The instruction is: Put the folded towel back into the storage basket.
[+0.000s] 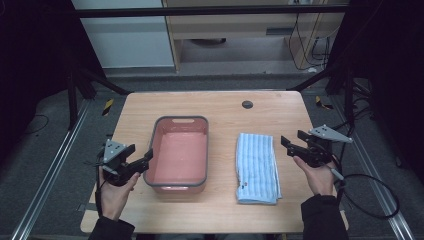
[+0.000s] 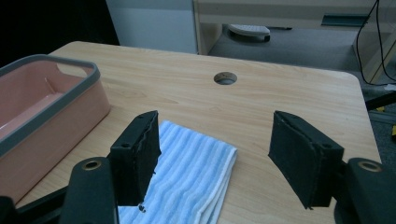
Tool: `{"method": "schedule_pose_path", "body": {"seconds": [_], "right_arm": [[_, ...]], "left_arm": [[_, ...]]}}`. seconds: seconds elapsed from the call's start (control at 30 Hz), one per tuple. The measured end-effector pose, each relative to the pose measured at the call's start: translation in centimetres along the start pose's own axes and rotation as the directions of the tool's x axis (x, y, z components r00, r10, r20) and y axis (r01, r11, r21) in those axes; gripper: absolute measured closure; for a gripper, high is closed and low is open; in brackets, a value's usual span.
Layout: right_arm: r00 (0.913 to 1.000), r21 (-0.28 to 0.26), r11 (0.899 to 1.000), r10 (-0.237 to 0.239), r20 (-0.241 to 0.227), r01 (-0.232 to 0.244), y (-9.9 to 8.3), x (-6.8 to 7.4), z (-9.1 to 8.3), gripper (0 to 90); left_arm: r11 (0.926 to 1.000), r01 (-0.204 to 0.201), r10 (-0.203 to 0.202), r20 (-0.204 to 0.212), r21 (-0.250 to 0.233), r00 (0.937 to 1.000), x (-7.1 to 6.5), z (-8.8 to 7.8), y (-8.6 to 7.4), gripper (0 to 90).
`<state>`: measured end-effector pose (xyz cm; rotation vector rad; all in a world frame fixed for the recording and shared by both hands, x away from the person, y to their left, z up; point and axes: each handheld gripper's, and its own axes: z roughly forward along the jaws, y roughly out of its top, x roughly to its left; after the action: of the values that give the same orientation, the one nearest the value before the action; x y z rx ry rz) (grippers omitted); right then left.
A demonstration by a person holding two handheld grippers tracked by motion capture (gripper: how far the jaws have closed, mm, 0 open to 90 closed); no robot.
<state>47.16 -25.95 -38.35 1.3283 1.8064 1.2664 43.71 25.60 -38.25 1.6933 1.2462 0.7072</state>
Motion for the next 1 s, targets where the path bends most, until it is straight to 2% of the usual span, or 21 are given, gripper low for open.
{"method": "schedule_pose_path", "body": {"seconds": [0.07,0.2,0.33,0.37,0.4,0.6,0.67,0.7,0.73,0.77,0.87,0.9,1.0], "right_arm": [[1.0000,-0.004,1.000,-0.006,0.002,0.006,0.4,0.0,0.1,33.2],[1.0000,-0.007,1.000,-0.005,-0.004,0.005,0.9,0.0,0.3,33.2],[0.9998,-0.011,1.000,-0.018,-0.010,0.018,1.7,0.2,0.8,33.5],[0.9998,-0.008,1.000,-0.020,-0.010,0.020,1.8,0.2,0.9,33.7],[0.9997,-0.013,1.000,-0.023,-0.010,0.023,1.9,0.2,1.0,34.0],[0.9995,-0.004,1.000,-0.026,-0.017,0.026,2.5,0.1,1.6,34.3],[0.9993,-0.003,1.000,-0.031,-0.021,0.031,2.7,0.2,2.1,34.5],[0.9992,0.000,0.999,-0.035,-0.021,0.035,2.8,0.2,2.2,34.5],[0.9991,-0.001,0.999,-0.036,-0.023,0.036,2.8,0.2,2.3,34.9],[0.9991,-0.001,0.999,-0.036,-0.023,0.036,2.8,0.2,2.3,34.9],[0.9988,-0.002,0.999,-0.038,-0.032,0.038,2.9,0.1,2.8,35.4],[0.9988,-0.002,0.999,-0.038,-0.032,0.038,2.9,0.1,2.8,35.4],[0.9985,0.007,0.999,-0.048,-0.027,0.048,2.8,-0.1,3.2,35.2]], "left_arm": [[0.9999,-0.011,0.011,0.016,-0.002,0.9998,-1.1,0.5,0.4,32.8],[0.9996,-0.028,0.029,0.025,-0.006,0.9993,-2.0,1.0,0.8,33.1],[0.9993,-0.038,0.038,0.062,-0.002,0.9974,-3.7,1.8,1.2,33.3],[0.9993,-0.038,0.038,0.062,-0.002,0.9974,-3.7,1.8,1.2,33.3],[0.9988,-0.049,0.049,0.071,-0.001,0.9963,-4.4,2.1,1.4,33.4],[0.9983,-0.059,0.059,0.102,-0.002,0.9930,-6.3,2.9,1.8,33.7],[0.9973,-0.073,0.073,0.126,-0.002,0.9894,-7.7,3.4,2.0,33.9],[0.9973,-0.073,0.073,0.126,-0.002,0.9894,-7.7,3.4,2.0,33.9],[0.9958,-0.092,0.091,0.139,-0.002,0.9861,-8.7,3.8,2.1,34.0],[0.9958,-0.092,0.091,0.139,-0.002,0.9861,-8.7,3.8,2.1,34.0],[0.9935,-0.113,0.110,0.174,0.007,0.9786,-10.9,4.5,2.1,34.0],[0.9935,-0.113,0.110,0.174,0.007,0.9786,-10.9,4.5,2.1,34.1],[0.9893,-0.144,0.138,0.194,0.020,0.9712,-12.6,5.2,1.9,34.1]]}}
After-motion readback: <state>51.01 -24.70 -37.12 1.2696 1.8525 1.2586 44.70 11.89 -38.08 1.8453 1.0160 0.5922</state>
